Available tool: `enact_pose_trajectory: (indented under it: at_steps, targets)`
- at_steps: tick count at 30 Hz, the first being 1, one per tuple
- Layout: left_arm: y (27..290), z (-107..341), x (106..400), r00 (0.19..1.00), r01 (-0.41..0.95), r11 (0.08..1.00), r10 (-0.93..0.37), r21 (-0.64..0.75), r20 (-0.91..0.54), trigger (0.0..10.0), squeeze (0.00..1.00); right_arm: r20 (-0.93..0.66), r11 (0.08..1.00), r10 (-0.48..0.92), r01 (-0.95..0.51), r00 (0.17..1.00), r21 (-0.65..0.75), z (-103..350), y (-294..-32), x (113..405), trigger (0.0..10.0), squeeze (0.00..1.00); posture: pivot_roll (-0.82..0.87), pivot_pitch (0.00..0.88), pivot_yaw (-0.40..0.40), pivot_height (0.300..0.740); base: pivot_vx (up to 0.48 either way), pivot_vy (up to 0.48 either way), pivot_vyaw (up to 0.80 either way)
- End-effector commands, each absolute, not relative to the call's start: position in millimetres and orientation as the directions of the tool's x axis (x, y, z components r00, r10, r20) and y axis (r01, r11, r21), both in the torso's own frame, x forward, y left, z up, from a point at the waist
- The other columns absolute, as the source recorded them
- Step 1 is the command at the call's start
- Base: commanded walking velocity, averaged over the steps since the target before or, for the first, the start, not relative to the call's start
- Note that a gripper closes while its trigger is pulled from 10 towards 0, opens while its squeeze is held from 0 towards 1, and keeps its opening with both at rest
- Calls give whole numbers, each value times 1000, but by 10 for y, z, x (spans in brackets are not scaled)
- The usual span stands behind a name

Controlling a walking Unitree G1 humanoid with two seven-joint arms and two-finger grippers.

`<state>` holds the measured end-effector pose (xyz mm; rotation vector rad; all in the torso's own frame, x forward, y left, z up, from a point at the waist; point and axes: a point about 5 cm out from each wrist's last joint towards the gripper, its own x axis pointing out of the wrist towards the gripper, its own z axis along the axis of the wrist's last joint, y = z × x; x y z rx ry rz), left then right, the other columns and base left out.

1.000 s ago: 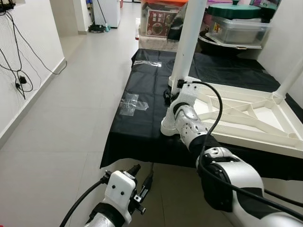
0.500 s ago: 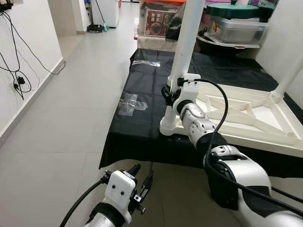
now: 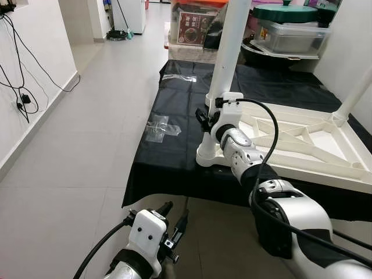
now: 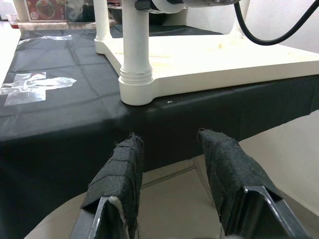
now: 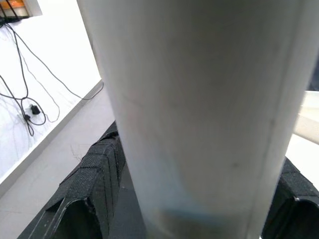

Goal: Building children table

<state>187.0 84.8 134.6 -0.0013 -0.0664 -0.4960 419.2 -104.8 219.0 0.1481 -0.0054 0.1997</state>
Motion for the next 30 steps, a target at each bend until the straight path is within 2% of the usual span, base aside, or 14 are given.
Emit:
enact_pose_trajectory:
  at_steps: [1, 22, 27, 30]
  targets:
    - [840, 1311, 1855, 875, 482, 876, -482, 11, 48, 10000, 0, -13, 969, 199, -195, 980, 150, 2074, -1051, 4171, 10000, 0, 109, 48, -99, 740, 0, 0, 0]
    - [840, 1318, 1862, 874, 483, 876, -483, 12, 48, 10000, 0, -12, 969, 198, -193, 980, 155, 2072, -1066, 4172, 10000, 0, 108, 56, -97, 740, 0, 0, 0]
    - [841, 1317, 1862, 875, 482, 876, -482, 12, 48, 10000, 0, 3, 959, 246, -244, 969, 145, 2091, -1042, 4168, 10000, 0, 108, 57, -97, 740, 0, 0, 0]
    - [841, 1319, 1862, 875, 482, 876, -482, 12, 48, 10000, 0, 18, 920, 365, -363, 931, 145, 2130, -982, 4159, 10000, 0, 109, 60, -97, 740, 0, 0, 0]
